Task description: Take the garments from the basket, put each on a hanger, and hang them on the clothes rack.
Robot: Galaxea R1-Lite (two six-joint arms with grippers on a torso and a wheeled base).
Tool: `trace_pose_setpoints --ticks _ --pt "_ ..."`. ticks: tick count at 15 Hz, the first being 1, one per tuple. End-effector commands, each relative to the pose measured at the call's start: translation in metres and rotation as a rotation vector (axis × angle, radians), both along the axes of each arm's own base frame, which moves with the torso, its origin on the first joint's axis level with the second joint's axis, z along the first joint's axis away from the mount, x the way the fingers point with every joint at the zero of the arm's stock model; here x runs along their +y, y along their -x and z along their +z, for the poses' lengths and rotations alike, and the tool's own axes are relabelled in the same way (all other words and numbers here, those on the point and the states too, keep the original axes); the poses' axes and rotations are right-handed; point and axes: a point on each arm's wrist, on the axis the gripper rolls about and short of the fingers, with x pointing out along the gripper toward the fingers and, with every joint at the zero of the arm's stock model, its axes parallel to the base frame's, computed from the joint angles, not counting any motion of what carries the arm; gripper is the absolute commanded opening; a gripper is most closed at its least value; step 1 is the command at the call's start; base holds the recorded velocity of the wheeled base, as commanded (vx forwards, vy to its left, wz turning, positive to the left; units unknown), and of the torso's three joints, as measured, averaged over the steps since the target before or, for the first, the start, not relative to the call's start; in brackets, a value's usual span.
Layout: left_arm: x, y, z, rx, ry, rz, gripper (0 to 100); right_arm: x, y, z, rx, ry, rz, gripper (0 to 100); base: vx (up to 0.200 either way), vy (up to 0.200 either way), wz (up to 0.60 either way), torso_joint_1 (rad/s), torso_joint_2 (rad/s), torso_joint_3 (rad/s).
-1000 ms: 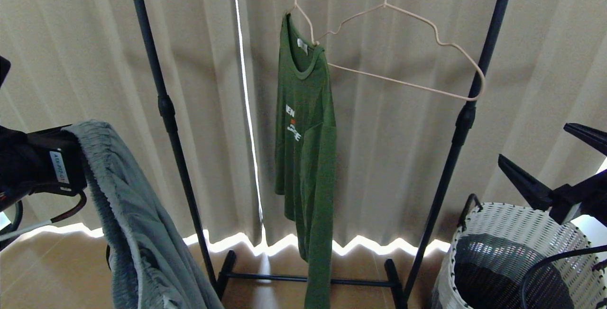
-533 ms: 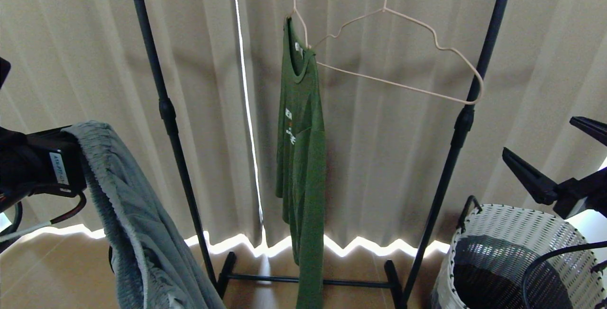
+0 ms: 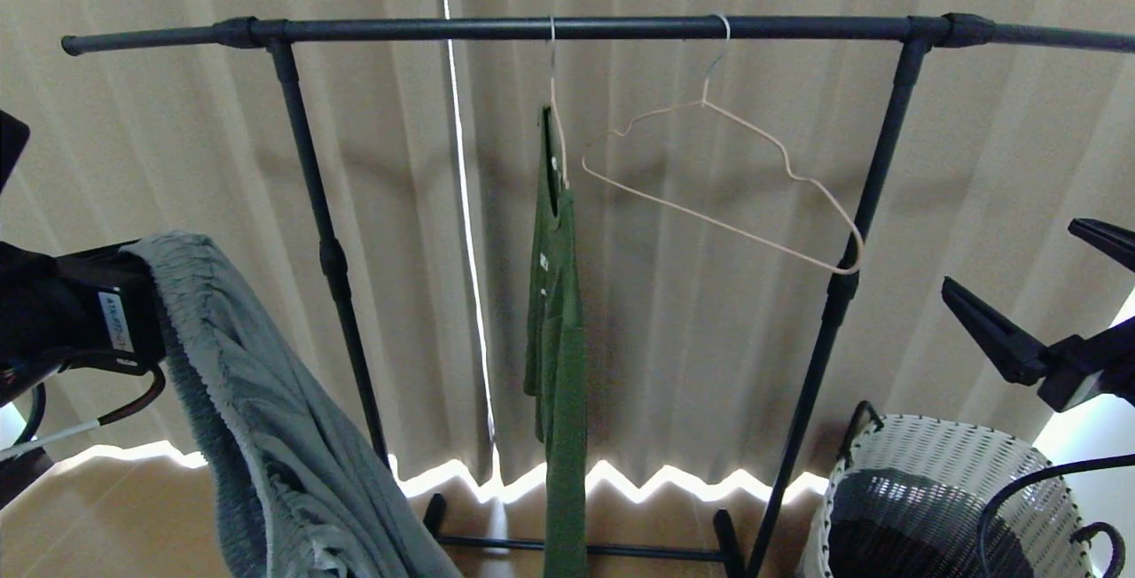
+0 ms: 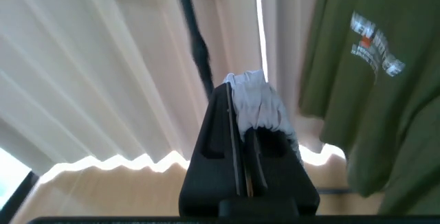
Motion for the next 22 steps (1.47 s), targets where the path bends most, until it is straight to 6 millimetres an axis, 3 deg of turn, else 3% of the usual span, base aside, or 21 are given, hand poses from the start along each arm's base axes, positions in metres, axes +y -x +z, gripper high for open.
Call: trace_pose_setpoints --ticks 1,9,11,14,15,19,21,22 --pt "0.0 0.0 -0.002 0.007 -0.003 0.001 0 0.0 0.0 0.0 0.0 0.001 0.0 100 0.0 0.0 0.0 0.061 -0.5 -0.251" --pt "0.0 0.0 -0.007 0.022 -0.01 0.001 0 0.0 0.001 -0.002 0.009 0.002 0.0 100 0.0 0.0 0.0 0.275 -0.48 -0.254" --pt "0.001 0.002 -0.01 0.027 -0.012 0.002 0 -0.001 0.007 -0.012 0.038 0.008 0.0 100 0.0 0.0 0.0 0.242 -0.49 -0.259" --pt "0.003 0.007 -0.018 0.049 -0.019 0.004 0 -0.002 0.015 -0.011 0.033 -0.032 0.009 100 0.0 0.0 0.0 0.134 -0.28 -0.144" --pt "0.004 0.009 -0.03 0.084 -0.032 0.005 0 0.0 0.011 -0.007 0.064 -0.041 0.016 100 0.0 0.0 0.0 0.036 -0.09 -0.041" --pt "0.006 0.01 -0.046 0.066 -0.017 0.016 0 0.0 0.016 0.014 0.298 -0.075 0.025 100 0.0 0.0 0.0 0.0 0.0 0.0" --pt "0.008 0.013 -0.058 0.055 -0.025 0.022 0 0.003 0.02 0.03 0.402 -0.114 0.09 100 0.0 0.0 0.0 0.0 0.0 0.0" --pt "0.007 0.011 -0.058 0.041 -0.02 0.019 0 0.003 0.023 0.049 0.456 -0.105 0.09 100 0.0 0.0 0.0 0.0 0.0 0.0"
